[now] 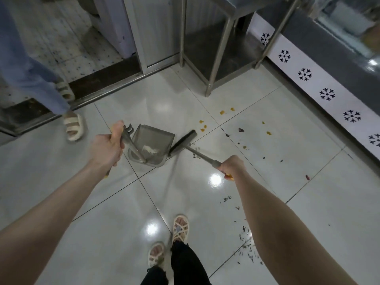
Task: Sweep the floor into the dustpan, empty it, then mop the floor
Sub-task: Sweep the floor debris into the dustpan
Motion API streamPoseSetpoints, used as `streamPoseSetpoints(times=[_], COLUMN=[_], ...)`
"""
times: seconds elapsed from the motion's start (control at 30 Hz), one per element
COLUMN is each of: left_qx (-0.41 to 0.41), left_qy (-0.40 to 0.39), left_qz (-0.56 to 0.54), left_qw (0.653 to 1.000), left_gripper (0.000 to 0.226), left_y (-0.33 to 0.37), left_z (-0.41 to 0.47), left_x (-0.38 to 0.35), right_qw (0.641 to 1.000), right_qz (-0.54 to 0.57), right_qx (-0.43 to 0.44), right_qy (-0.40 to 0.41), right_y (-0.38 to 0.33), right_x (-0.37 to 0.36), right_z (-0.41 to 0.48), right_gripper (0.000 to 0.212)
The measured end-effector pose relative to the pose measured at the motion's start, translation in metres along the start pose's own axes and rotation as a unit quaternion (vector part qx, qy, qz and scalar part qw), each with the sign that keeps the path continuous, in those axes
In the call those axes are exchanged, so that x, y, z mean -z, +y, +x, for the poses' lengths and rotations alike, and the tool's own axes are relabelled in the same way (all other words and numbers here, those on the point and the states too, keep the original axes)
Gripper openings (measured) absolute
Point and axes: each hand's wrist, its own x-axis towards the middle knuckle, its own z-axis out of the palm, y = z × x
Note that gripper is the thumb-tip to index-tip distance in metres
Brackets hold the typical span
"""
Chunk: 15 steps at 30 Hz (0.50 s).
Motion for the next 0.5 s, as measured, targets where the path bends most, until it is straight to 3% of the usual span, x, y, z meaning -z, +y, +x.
streamPoseSetpoints(times=[0.1,0.5], left_qx=[-0.011,-0.043], left_qy=[0.001,-0.081], left_qz=[0.001,0.015], left_qw=[1.0,0.996], left_gripper=[0.068,0.071], left_y=[0.0,-0.004], left_z=[0.001,-0.012], left_x=[-0.001,-0.024], right_qw=[0.999,0.991], right_qz=[-0.012,0.035], right_qx=[-0.029,-0.126], right_qy=[0.003,0.027], right_y=[0.027,0.134], right_x=[0.009,0.022], right_z=[-0.005,-0.062], right_gripper=[0.028,0.041])
